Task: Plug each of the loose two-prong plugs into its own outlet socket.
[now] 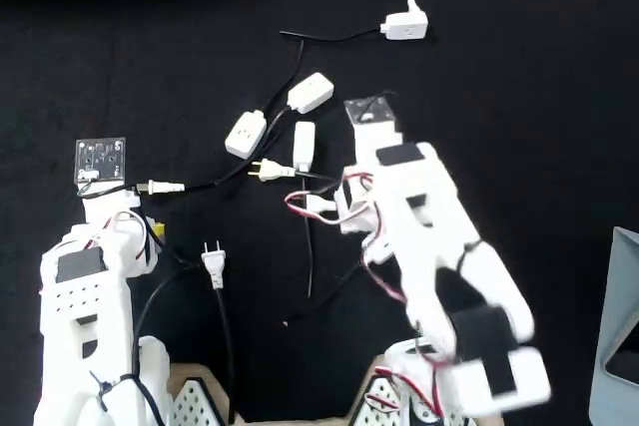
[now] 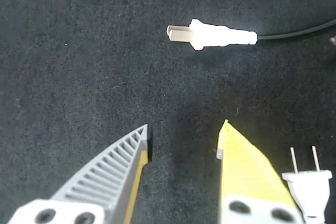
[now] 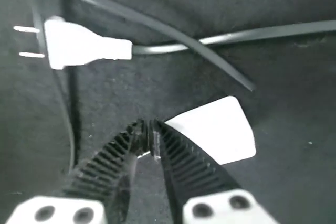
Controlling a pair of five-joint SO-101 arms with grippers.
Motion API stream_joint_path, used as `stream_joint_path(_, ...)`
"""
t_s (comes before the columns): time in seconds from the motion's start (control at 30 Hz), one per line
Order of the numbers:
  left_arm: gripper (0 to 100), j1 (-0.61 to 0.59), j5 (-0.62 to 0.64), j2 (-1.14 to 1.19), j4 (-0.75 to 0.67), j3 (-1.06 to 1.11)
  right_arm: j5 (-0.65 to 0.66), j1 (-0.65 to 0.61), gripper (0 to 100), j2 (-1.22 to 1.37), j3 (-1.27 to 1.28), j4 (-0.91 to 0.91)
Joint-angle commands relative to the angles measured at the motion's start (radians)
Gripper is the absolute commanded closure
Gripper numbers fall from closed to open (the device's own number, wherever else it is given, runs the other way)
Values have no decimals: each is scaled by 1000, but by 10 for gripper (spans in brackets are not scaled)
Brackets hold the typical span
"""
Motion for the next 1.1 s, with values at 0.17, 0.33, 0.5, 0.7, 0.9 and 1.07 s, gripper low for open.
stream_joint_path(0.17, 783, 8, 5, -18, -18, -5, 12, -15, 986, -334, 38, -35)
stream_joint_path(0.33, 783, 8, 5, -18, -18, -5, 2, -115, 913, -302, 31, -43)
stream_joint_path(0.5, 783, 4, 5, -18, -18, -5, -152, -206, 868, -242, 27, -68)
stream_joint_path(0.7, 783, -64, 12, -20, -18, -30, -190, -430, 868, -231, 8, -78)
stream_joint_path(0.9, 783, -120, 14, -20, -18, -41, -267, -592, 868, -225, -8, -190)
stream_joint_path(1.07, 784, -119, 14, -20, -18, -44, -270, -677, 868, -105, -36, -275)
